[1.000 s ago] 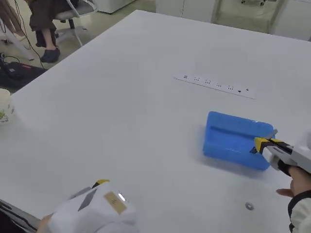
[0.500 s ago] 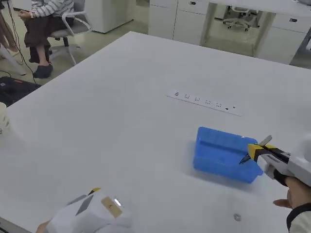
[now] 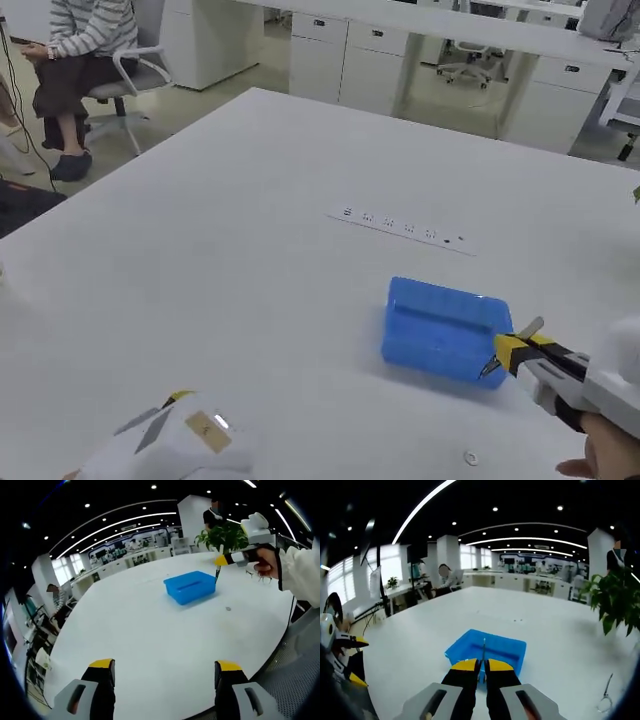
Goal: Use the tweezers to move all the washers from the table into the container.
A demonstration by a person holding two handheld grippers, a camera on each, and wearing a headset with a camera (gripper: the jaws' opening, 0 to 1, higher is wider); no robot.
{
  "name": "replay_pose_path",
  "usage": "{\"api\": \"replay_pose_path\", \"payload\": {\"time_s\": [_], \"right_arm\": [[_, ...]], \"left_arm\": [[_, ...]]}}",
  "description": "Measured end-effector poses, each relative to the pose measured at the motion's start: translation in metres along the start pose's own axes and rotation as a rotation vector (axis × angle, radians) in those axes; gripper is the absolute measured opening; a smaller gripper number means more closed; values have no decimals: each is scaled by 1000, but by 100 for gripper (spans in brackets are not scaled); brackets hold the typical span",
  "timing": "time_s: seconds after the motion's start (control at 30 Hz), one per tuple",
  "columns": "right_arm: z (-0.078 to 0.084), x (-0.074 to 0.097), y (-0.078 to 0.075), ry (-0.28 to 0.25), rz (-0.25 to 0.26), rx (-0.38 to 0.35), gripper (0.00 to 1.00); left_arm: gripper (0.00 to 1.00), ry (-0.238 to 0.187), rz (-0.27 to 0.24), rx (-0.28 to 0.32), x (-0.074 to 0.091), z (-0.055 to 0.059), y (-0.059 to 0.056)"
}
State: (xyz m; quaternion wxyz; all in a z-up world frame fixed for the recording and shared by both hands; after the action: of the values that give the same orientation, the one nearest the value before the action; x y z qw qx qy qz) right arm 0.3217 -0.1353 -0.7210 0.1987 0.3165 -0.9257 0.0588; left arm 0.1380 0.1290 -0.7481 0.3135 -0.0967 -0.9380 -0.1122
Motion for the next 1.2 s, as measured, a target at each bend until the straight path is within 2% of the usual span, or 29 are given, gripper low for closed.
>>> {"api": "replay_pose_path", "payload": {"time_s": [0.17,0.4,0.87,1.2], "right_arm": [[14,7,1,24,4,-26,2],[35,14,7,69,0,-34,2],[53,14,16,114,-10,-49,2],[58,12,15,127,-2,-43,2]], "left_arm": [[84,-4,5,-8,-2,0,-2],[86,-27,1,12,-1,-2,0],[84,-5,10,-1,-4,0,-1],[84,-3,5,-1,-4,1,0]]}}
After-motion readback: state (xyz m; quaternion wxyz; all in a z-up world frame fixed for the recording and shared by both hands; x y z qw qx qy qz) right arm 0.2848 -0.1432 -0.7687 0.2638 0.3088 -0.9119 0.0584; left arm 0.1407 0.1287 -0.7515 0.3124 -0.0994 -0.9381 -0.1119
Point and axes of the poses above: the centre of the closed fingertips' face, and the gripper's own axes: x roughly backward along the fingers, y roughly to its left, z roughly out of its underside, the point moved 9 cm from there along x, roughly backward along the fingers, and after that the axes turned 1 degree about x, right-handed, at the moved point
